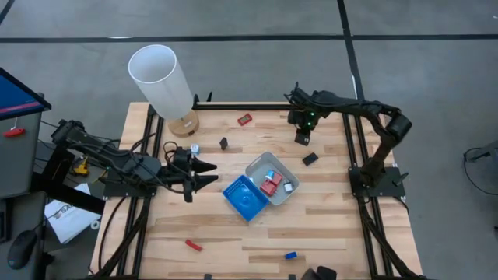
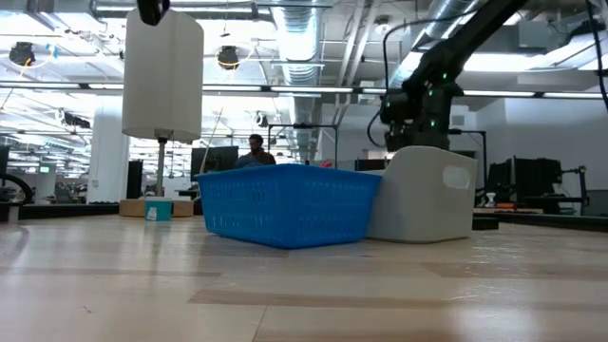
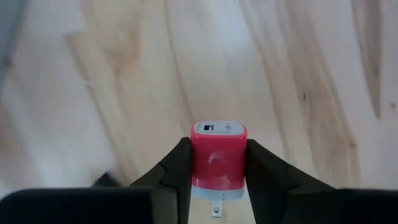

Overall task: Pick & Place Office items
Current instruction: Put the pink charger adapter into the gray bin

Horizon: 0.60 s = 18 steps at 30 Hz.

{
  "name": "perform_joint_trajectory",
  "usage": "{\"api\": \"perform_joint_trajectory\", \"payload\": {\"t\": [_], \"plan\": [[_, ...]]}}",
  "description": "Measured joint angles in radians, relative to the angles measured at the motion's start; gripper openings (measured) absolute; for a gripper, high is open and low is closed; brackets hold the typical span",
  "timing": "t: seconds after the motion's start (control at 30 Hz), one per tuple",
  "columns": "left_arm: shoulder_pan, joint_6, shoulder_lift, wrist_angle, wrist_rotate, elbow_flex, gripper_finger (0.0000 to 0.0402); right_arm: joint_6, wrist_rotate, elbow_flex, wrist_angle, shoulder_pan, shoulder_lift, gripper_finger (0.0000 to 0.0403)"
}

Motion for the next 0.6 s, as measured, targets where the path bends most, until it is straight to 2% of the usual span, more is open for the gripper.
{"api": "perform_joint_trajectory", "payload": {"t": [0.3,0.43,0.6], "plan": [[0.0,0.028,-0.156,-0.206,-0.001,0.0,0.021,0.179,-0.025,0.0,-0.093,0.085,-0.223,0.0103],[0.0,0.053,-0.226,-0.276,-0.002,0.0,0.021,0.328,-0.084,0.0,-0.1,0.186,-0.312,0.0103],[0.0,0.054,-0.263,-0.378,-0.001,0.0,0.021,0.545,-0.108,0.0,-0.06,0.378,-0.376,0.0103]]}}
